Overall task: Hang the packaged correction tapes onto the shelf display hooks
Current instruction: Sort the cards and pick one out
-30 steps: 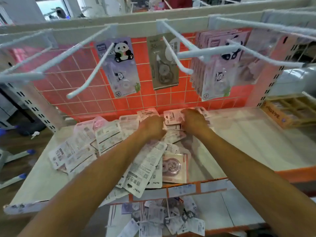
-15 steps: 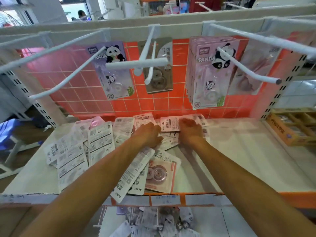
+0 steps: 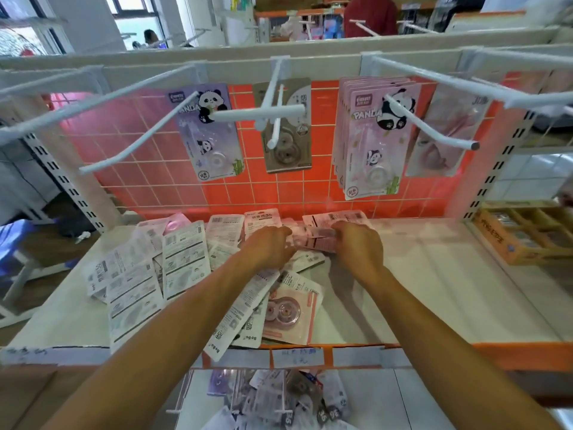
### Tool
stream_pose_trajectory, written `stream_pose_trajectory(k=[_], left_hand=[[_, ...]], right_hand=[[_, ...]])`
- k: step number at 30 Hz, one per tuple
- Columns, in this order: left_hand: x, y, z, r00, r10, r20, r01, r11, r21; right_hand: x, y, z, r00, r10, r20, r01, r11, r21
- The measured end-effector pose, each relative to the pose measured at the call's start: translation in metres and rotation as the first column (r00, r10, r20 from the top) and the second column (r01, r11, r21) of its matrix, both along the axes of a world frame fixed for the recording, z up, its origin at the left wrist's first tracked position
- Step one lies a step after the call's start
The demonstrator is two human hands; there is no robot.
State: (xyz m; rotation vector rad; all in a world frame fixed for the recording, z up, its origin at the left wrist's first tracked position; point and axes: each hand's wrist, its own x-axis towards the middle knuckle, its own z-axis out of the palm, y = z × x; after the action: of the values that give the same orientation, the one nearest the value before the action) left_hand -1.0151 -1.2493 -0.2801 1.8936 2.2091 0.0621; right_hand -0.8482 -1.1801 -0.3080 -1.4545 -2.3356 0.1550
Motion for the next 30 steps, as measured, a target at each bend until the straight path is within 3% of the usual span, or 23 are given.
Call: stream_pose_trajectory(k=[5, 11, 15, 18, 26, 30], left_hand=[[-0.004, -0.013, 0.006, 0.995, 0.008, 0.104, -0.016, 0.997, 0.077], [-0.012, -0.035, 0.018, 0.952, -0.016, 0.305, -0.045, 0.981, 0.191], [-0.021, -0.051, 0.026, 0.864, -0.033, 0.503, -0.107, 0.963, 0.247], [-0.029, -0.065, 0.028, 0.718, -0.048, 0.694, -0.143, 0.966, 0.215], [-0.051, -0.085, 0.024, 0.619, -0.071, 0.782, -0.17, 0.96, 0.222], [-0.058, -0.098, 0.025, 0.62, -0.118, 0.776, -0.164, 0.947, 0.275]], right_hand=[[0.0, -0.024, 0.028, 0.903, -0.104, -0.417, 0.086, 0.994, -0.063], [-0.022, -0.041, 0.04, 0.682, -0.119, -0.721, -0.076, 0.97, -0.232], [-0.038, -0.056, 0.047, 0.58, -0.181, -0.794, -0.153, 0.933, -0.325], [-0.049, -0.068, 0.057, 0.494, -0.229, -0.839, -0.213, 0.904, -0.372], [-0.066, -0.094, 0.078, 0.398, -0.223, -0.89, -0.35, 0.86, -0.372], [-0.075, -0.104, 0.087, 0.389, -0.2, -0.899, -0.364, 0.863, -0.35]])
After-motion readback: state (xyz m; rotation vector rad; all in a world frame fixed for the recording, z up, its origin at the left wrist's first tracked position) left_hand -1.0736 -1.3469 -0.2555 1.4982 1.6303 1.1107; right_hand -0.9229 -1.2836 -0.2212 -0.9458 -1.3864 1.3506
